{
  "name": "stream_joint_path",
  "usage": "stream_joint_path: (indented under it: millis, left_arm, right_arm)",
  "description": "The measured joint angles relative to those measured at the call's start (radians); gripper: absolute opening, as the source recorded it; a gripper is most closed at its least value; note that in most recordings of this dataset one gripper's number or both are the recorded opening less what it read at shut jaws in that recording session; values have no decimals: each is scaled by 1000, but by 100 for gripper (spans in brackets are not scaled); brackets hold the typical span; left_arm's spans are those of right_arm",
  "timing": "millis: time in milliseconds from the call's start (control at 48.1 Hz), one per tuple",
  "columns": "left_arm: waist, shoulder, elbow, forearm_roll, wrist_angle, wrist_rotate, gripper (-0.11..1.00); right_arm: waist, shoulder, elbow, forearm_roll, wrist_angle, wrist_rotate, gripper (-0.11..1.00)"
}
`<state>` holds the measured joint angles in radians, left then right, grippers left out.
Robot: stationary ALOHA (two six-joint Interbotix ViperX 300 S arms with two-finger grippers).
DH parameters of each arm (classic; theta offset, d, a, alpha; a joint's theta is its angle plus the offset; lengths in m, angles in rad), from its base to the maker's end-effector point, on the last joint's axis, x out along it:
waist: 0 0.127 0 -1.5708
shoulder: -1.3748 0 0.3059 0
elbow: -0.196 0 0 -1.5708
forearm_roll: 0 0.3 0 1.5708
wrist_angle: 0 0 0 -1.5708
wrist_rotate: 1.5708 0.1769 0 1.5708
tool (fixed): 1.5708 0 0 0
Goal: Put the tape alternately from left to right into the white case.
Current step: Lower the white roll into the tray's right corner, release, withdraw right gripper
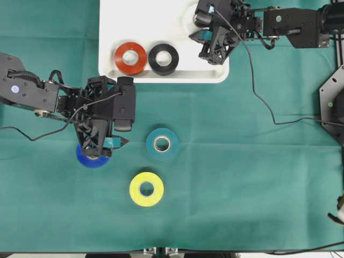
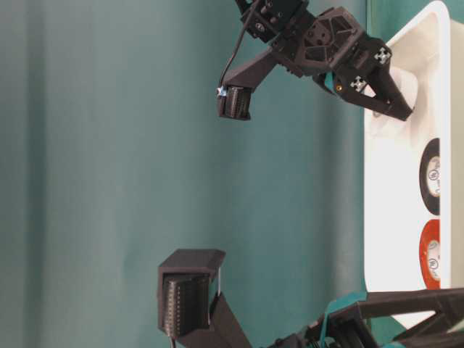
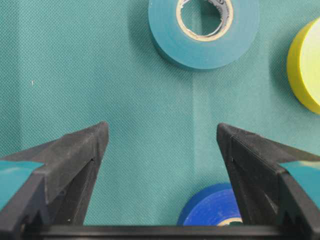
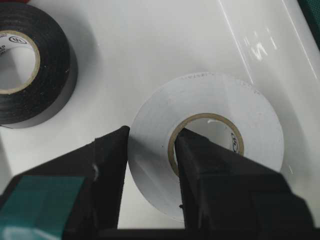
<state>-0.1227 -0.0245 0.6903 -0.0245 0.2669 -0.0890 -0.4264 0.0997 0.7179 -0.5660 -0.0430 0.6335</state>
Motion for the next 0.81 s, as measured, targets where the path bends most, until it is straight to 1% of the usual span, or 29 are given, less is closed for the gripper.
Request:
stream_joint_path:
  millis: [62,83,229,270,291,312,353,395,644,810]
  left_arm:
    - [0,0,0,0,0,0,84]
    - [0,0,0,0,0,0,84]
    - [0,0,2,2,0,0,84]
    - [0,0,0,0,0,0,84]
    - [0,0,0,0,0,0,84]
    - [0,0,0,0,0,0,84]
    - [0,0,0,0,0,0,84]
    - [0,0,0,0,0,0,84]
    - [0,0,0,0,0,0,84]
    - [0,0,2,0,0,0,84]
  right_arm:
    - [-2,-2,0,2,0,-2,33]
    - [-2,0,0,2,0,-2,37]
    - [-2,-2,0,2,-2,-3,79]
    - [-2,-2,-2,0,-2,-3,88]
    - [-2,-2,-2,0,-2,-3,90]
    - [-2,-2,-2,2,-2,-3,90]
    - [-2,-2,-3,2,-2,-2,85]
    - [-2,-2,-2,2,0,-2,83]
    - [3,-25,-2,0,-2,2,82]
    - [40,-60,3,2,-2,2,82]
